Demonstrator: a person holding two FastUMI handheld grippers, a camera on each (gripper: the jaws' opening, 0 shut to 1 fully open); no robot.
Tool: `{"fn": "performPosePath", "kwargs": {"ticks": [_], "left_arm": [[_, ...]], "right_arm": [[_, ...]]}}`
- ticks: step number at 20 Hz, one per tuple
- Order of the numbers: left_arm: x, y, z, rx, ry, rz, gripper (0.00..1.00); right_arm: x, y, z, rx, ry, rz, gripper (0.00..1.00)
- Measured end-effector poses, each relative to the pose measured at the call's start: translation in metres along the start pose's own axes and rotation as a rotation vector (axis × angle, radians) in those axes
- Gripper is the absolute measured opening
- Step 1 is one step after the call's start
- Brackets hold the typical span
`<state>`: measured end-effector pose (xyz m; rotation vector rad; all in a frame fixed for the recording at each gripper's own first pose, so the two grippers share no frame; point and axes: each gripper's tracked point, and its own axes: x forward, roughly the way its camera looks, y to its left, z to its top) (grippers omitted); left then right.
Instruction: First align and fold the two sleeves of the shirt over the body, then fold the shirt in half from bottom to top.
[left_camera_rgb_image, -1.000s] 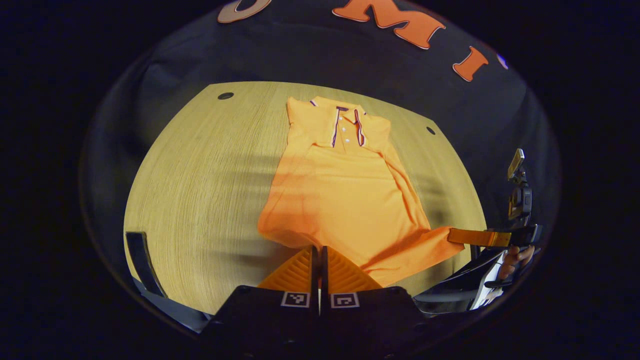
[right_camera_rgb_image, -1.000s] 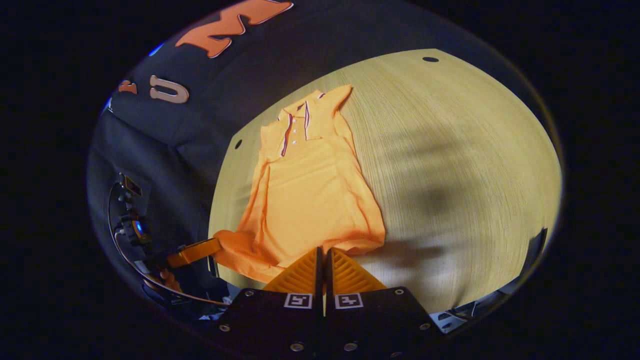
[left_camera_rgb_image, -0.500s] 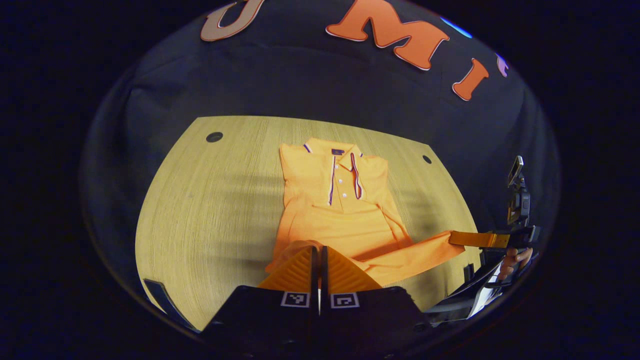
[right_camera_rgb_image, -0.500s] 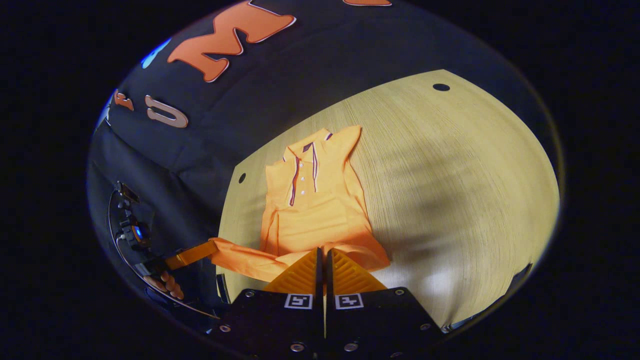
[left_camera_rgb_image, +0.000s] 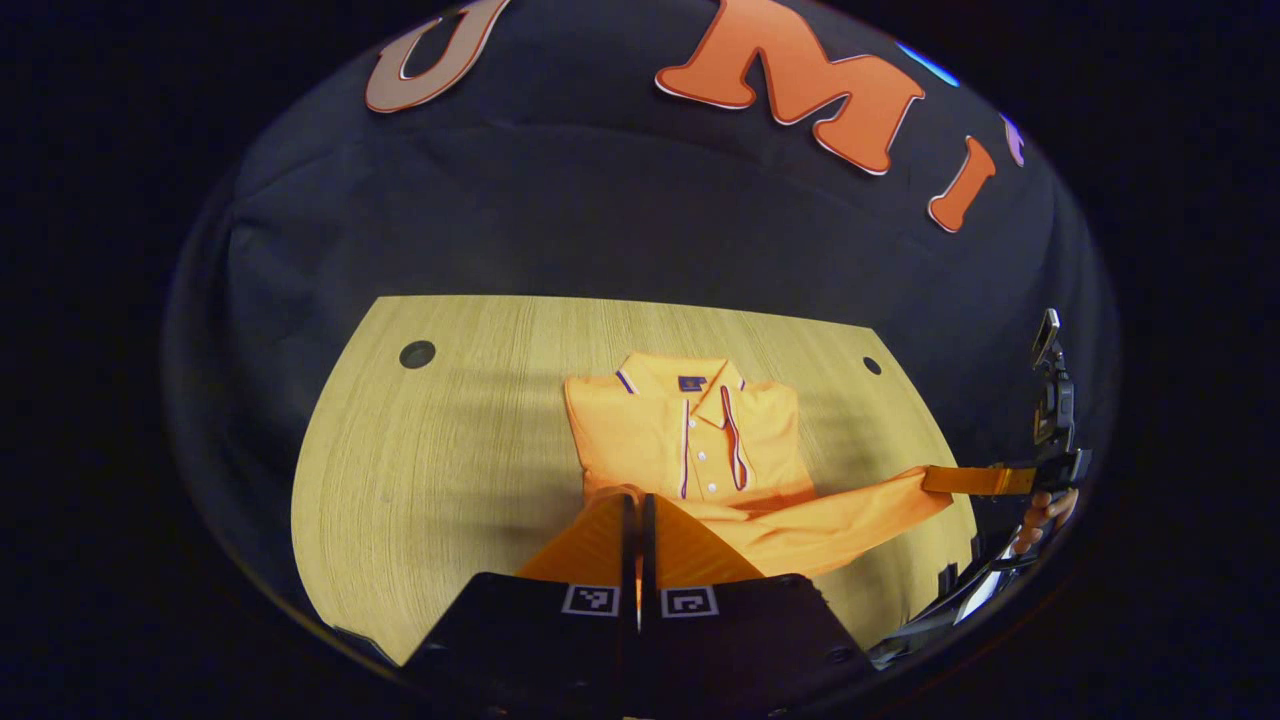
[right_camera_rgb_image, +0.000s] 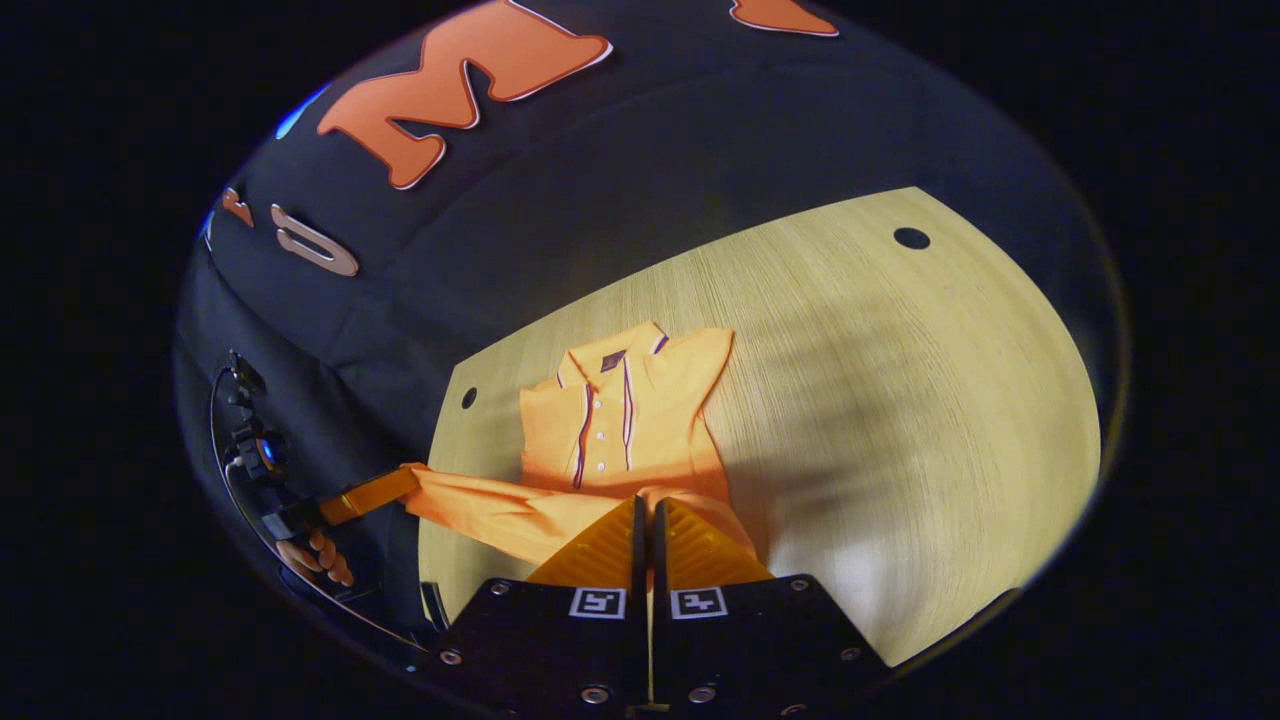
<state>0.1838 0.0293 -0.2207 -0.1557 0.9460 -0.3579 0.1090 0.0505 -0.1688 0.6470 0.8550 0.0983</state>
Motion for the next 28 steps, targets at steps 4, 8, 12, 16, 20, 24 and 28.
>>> {"fn": "performPosePath", "kwargs": {"ticks": [4,8,12,16,20,24,28], "left_arm": [[0.031,0.021,0.033,0.006,-0.019,0.023,0.01],[0.055,0.043,0.060,0.005,-0.039,0.053,0.01],[0.081,0.056,0.078,0.034,-0.042,0.073,0.01],[0.109,0.063,0.091,0.053,-0.042,0.090,0.01],[0.128,0.074,0.097,0.111,-0.031,0.149,0.01],[0.125,0.078,0.105,0.136,-0.050,0.190,0.08],[0.102,0.067,0.123,0.151,-0.132,0.186,0.84]], "right_arm": [[0.032,0.007,0.036,-0.003,-0.013,-0.029,0.02],[0.058,0.009,0.070,0.005,-0.024,-0.046,0.02],[0.082,0.006,0.092,-0.003,-0.026,-0.079,0.02],[0.111,0.002,0.110,-0.012,-0.023,-0.114,0.02],[0.134,0.001,0.131,0.018,-0.039,-0.128,0.02],[0.139,-0.002,0.145,0.043,-0.084,-0.144,0.23],[0.113,-0.004,0.160,-0.029,-0.179,-0.180,0.63]]}}
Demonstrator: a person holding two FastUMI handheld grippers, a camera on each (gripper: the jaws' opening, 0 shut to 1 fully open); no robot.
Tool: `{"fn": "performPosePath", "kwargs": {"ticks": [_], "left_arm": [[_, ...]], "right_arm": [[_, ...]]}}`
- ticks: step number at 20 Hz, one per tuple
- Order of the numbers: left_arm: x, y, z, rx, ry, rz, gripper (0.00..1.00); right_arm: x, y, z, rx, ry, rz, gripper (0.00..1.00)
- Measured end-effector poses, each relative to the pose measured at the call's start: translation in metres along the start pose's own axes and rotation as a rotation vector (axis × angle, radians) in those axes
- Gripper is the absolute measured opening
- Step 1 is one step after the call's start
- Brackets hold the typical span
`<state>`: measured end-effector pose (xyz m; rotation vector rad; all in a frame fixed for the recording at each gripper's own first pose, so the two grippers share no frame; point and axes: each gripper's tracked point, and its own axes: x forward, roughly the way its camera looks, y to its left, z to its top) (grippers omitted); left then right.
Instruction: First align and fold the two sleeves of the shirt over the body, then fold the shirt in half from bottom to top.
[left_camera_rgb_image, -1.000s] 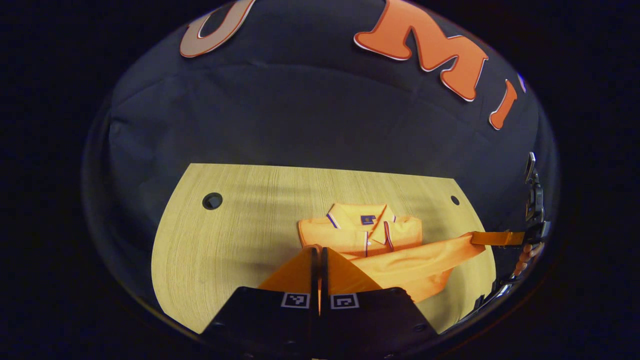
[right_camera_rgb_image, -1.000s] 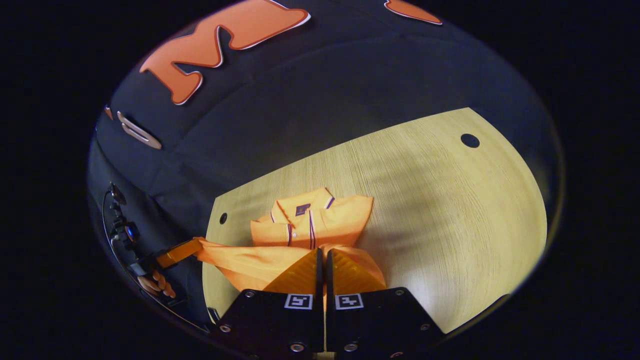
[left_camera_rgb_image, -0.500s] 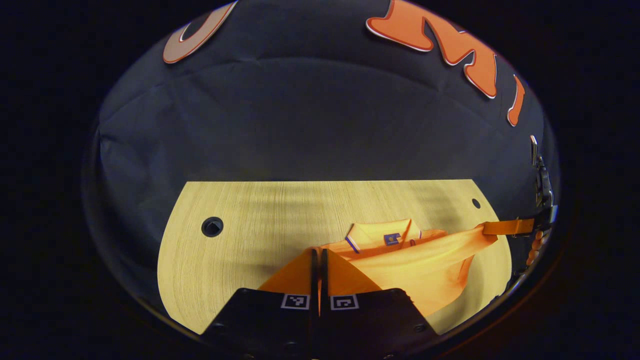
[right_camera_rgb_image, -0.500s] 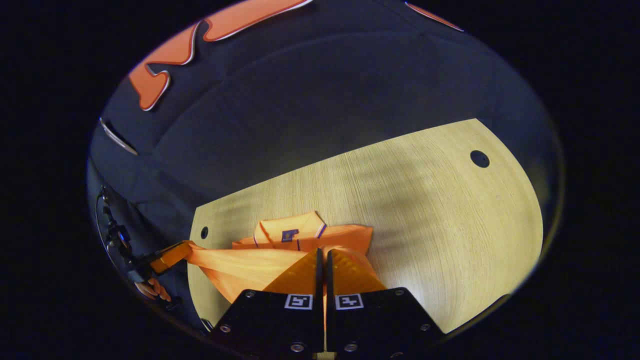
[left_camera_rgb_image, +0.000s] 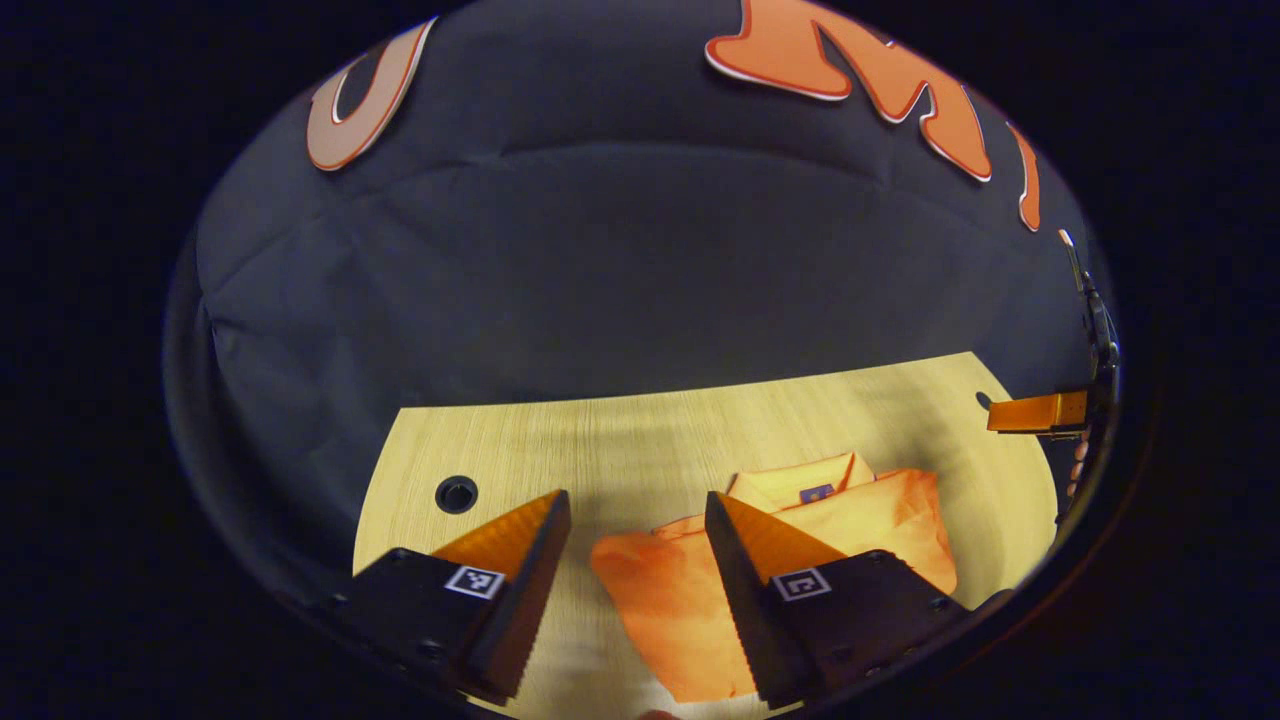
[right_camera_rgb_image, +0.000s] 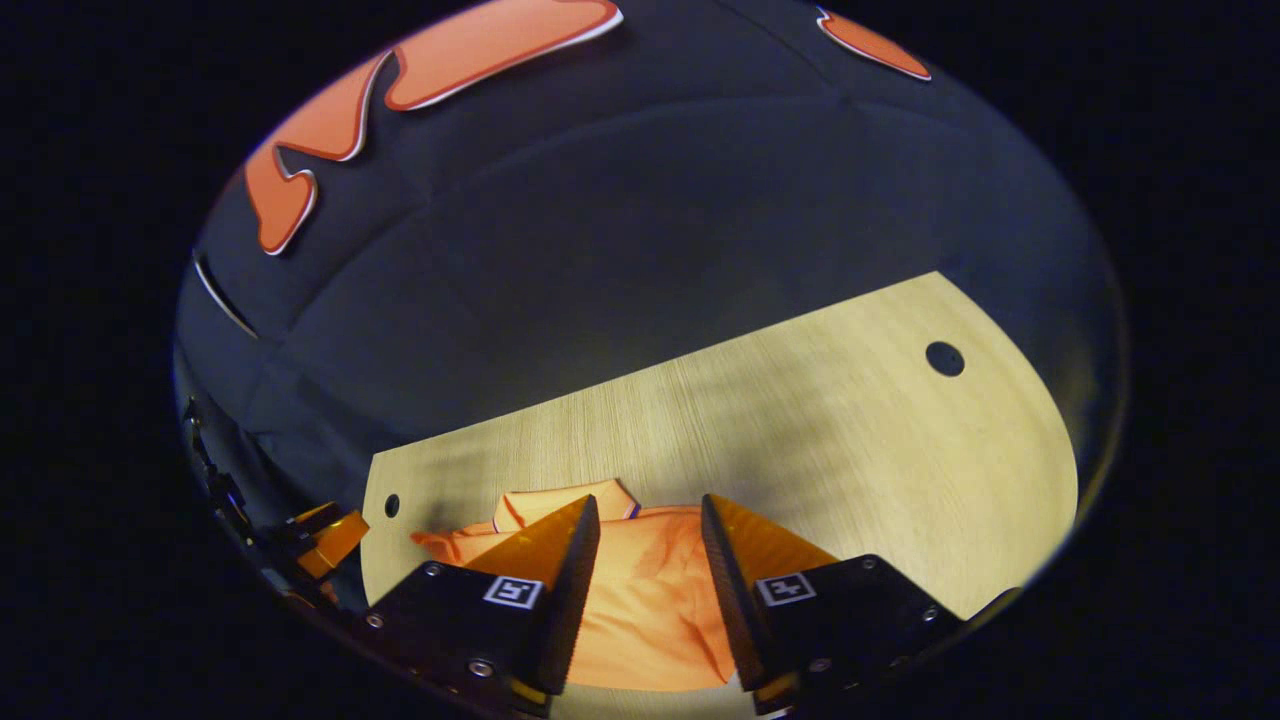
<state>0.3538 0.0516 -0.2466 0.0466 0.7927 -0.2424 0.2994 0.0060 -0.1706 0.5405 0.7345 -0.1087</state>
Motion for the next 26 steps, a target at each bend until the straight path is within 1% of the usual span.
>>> {"fn": "performPosePath", "kwargs": {"ticks": [1,2,3,4,5,6,8,9,12,14,18,21,23,26], "left_arm": [[-0.011,0.001,0.007,-0.005,-0.020,0.008,0.87],[-0.021,0.000,0.012,-0.011,-0.038,0.004,0.88],[-0.033,-0.002,0.018,-0.022,-0.059,0.009,0.91],[-0.045,-0.004,0.023,-0.033,-0.083,0.008,0.91],[-0.057,-0.004,0.027,-0.037,-0.108,0.014,0.94],[-0.069,-0.007,0.032,-0.032,-0.135,0.019,0.94],[-0.094,-0.015,0.037,-0.013,-0.182,0.031,0.94],[-0.108,-0.023,0.039,-0.005,-0.204,0.026,0.98],[-0.147,-0.040,0.042,0.022,-0.264,0.026,0.98],[-0.178,-0.053,0.042,0.015,-0.309,0.013,0.99],[-0.231,-0.075,0.027,0.004,-0.365,0.005,0.98],[-0.264,-0.086,0.019,0.015,-0.430,0.033,0.98],[-0.284,-0.089,0.013,0.000,-0.481,0.038,0.98],[-0.314,-0.093,0.004,-0.021,-0.541,0.047,0.98]], "right_arm": [[-0.010,0.000,0.004,-0.012,-0.024,-0.002,0.69],[-0.019,0.004,0.010,-0.024,-0.057,0.006,0.81],[-0.031,0.006,0.017,-0.038,-0.096,0.008,0.85],[-0.042,0.009,0.023,-0.049,-0.136,0.010,0.90],[-0.056,0.011,0.029,-0.067,-0.177,0.006,0.93],[-0.068,0.013,0.033,-0.090,-0.217,0.004,0.95],[-0.096,0.015,0.032,-0.139,-0.267,-0.004,0.97],[-0.109,0.018,0.029,-0.159,-0.284,0.003,0.98],[-0.147,0.029,0.022,-0.201,-0.340,0.032,0.98],[-0.175,0.033,0.018,-0.222,-0.384,0.048,0.98],[-0.223,0.044,0.002,-0.280,-0.443,0.091,0.99],[-0.257,0.046,0.000,-0.322,-0.533,0.088,0.99],[-0.281,0.043,-0.005,-0.349,-0.604,0.072,0.98],[-0.305,0.045,-0.019,-0.374,-0.675,0.086,0.98]]}}
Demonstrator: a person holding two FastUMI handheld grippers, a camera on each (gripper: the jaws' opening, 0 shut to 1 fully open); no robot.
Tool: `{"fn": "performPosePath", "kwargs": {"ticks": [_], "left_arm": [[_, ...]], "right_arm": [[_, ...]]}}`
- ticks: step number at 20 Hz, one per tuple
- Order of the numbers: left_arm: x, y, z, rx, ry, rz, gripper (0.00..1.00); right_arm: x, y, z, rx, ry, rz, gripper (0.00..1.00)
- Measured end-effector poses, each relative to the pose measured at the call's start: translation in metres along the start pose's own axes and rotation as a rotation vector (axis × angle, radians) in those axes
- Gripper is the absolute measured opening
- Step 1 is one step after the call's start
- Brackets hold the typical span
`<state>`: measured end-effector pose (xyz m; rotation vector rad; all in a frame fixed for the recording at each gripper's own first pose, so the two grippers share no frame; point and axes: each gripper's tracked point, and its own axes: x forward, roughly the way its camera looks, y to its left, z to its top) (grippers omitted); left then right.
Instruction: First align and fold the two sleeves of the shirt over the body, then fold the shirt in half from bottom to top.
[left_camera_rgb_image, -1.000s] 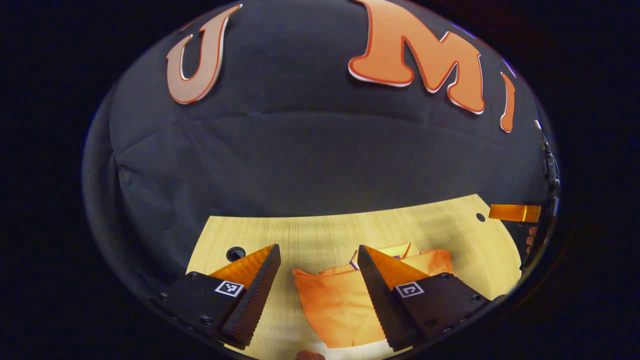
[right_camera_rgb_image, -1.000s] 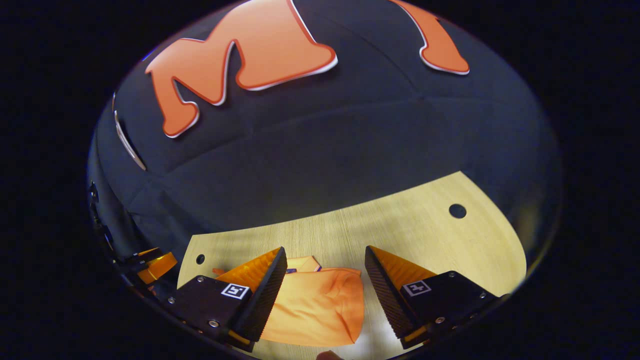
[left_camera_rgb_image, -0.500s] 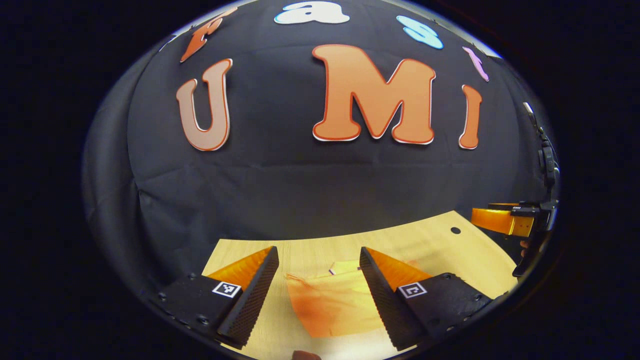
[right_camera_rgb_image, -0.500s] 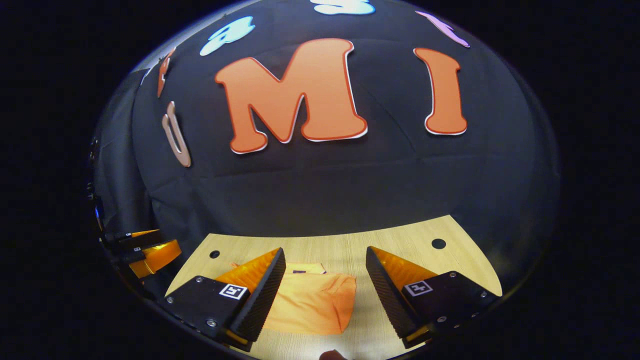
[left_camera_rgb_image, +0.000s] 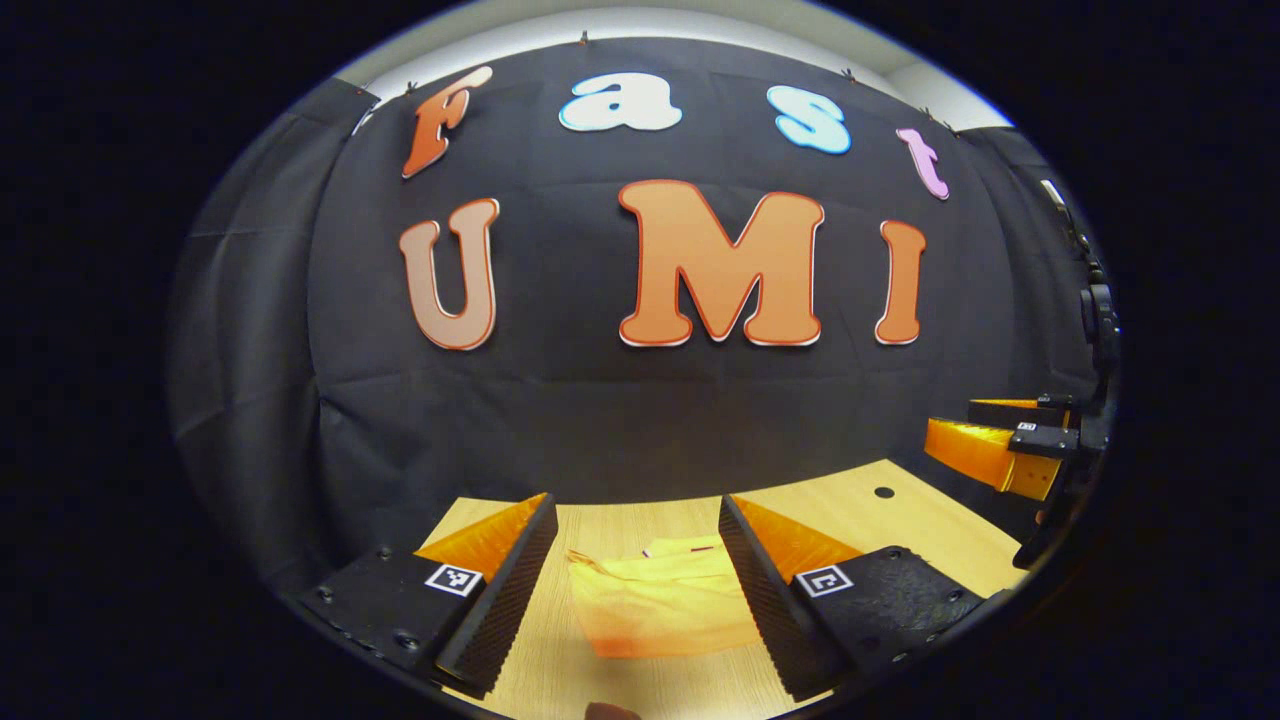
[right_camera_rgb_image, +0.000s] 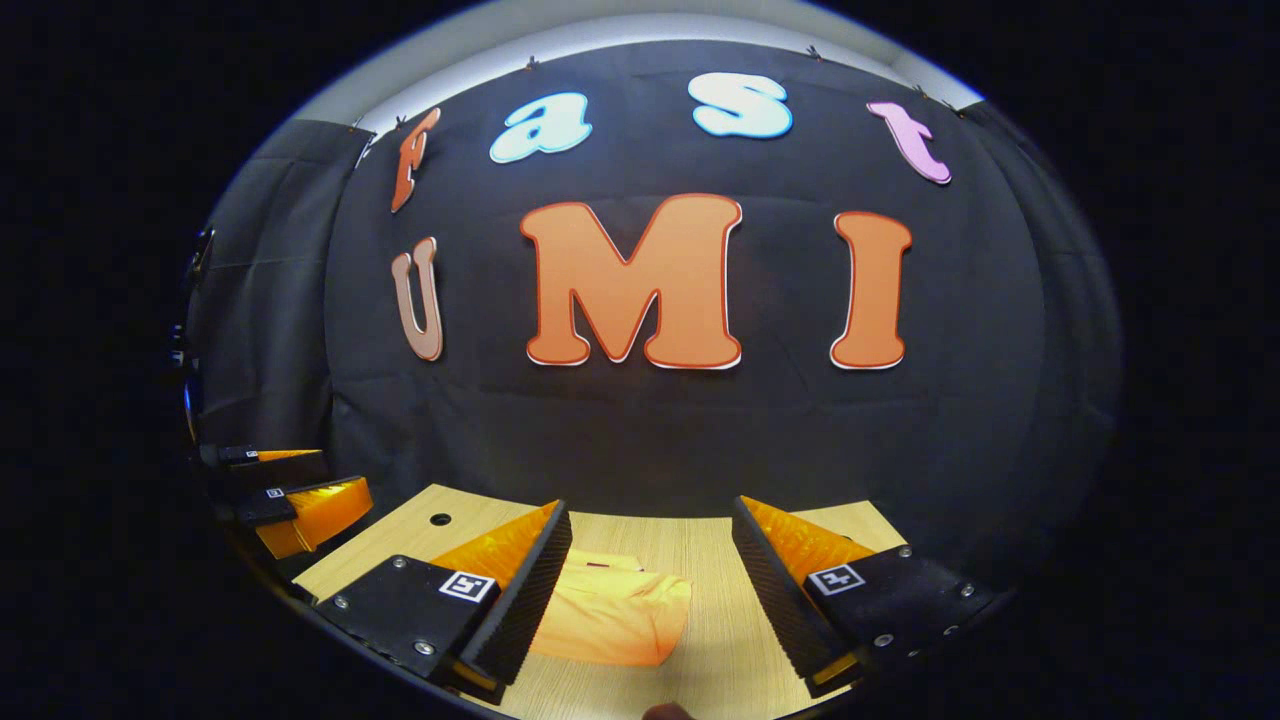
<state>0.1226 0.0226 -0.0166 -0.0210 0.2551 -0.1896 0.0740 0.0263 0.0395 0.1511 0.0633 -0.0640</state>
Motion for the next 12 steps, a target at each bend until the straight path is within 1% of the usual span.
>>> {"fn": "performPosePath", "kwargs": {"ticks": [1,3,6,7,8,9,12], "left_arm": [[-0.010,-0.002,0.003,-0.007,-0.025,0.000,0.96],[-0.027,-0.002,0.007,-0.012,-0.070,0.011,0.98],[-0.050,-0.005,0.014,-0.025,-0.130,0.012,0.98],[-0.059,-0.004,0.015,-0.015,-0.150,0.022,0.98],[-0.066,-0.005,0.016,0.004,-0.166,0.041,0.99],[-0.076,-0.003,0.014,0.021,-0.178,0.067,0.98],[-0.108,-0.025,0.006,0.019,-0.194,0.062,0.96]], "right_arm": [[-0.010,0.002,0.000,-0.007,-0.014,0.001,0.98],[-0.022,0.010,0.001,-0.016,-0.017,0.009,0.97],[-0.044,0.019,-0.002,-0.007,-0.017,0.037,0.98],[-0.051,0.018,-0.002,-0.012,-0.031,0.026,0.98],[-0.056,0.013,0.000,-0.018,-0.047,0.011,0.98],[-0.063,0.012,0.002,-0.021,-0.068,0.000,0.98],[-0.082,0.016,0.005,-0.031,-0.106,0.010,0.98]]}}
